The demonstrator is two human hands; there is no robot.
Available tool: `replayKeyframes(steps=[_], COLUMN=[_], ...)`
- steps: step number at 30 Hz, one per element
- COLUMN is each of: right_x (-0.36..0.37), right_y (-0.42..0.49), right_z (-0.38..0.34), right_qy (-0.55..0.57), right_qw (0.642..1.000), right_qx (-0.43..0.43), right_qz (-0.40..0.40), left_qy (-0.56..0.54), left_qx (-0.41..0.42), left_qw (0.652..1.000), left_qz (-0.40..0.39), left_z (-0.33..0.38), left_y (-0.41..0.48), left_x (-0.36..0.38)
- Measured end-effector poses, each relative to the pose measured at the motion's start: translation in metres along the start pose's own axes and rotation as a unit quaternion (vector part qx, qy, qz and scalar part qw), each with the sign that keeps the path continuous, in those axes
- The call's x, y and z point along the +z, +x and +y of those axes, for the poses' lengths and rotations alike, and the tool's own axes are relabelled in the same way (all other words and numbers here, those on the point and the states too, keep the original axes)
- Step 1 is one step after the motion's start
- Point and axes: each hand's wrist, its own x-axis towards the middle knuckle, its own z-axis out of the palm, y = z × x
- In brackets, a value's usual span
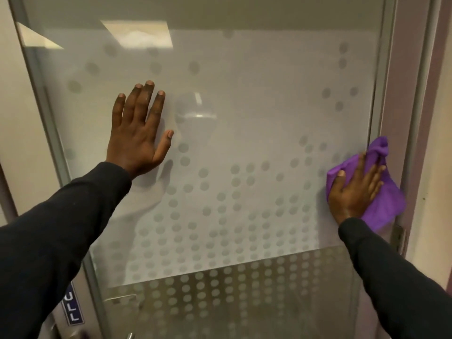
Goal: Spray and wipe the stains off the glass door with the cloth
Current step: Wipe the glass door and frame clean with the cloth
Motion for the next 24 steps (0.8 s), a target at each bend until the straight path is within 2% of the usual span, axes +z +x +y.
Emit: replayKeyframes(steps=[5, 8, 10, 12, 15, 20, 24], right_x=[0.026, 0.044, 0.055, 0.065, 0.074, 0.066, 0.052], right_y=[-0.083, -0.140, -0.180, -0.217, -0.247, -0.178, -0.117], right_z=[0.008, -0.025, -0.068, -0.117, -0.180, -0.254, -0.320], right_qy=[0.027, 0.045, 0.047, 0.037, 0.011, -0.014, -0.022], right_qw=[0.985, 0.956, 0.949, 0.961, 0.988, 0.999, 0.997], right_qx=[0.170, 0.289, 0.311, 0.266, 0.132, -0.024, -0.074], right_qz=[0.002, -0.011, -0.033, -0.058, -0.076, -0.019, 0.006], left_qy=[-0.002, -0.003, -0.003, -0.005, -0.004, -0.005, -0.010], left_qx=[-0.004, -0.002, -0.001, 0.000, 0.001, 0.010, 0.029], left_qw=[1.000, 1.000, 1.000, 1.000, 1.000, 0.999, 0.999], left_qz=[-0.012, -0.016, -0.018, -0.021, -0.028, -0.037, -0.022], left_z=[-0.001, -0.001, -0.002, -0.002, -0.002, -0.004, -0.017], left_y=[0.000, 0.000, 0.000, 0.000, 0.000, -0.001, -0.004], left_x=[0.000, -0.001, -0.001, -0.001, -0.001, -0.002, -0.011])
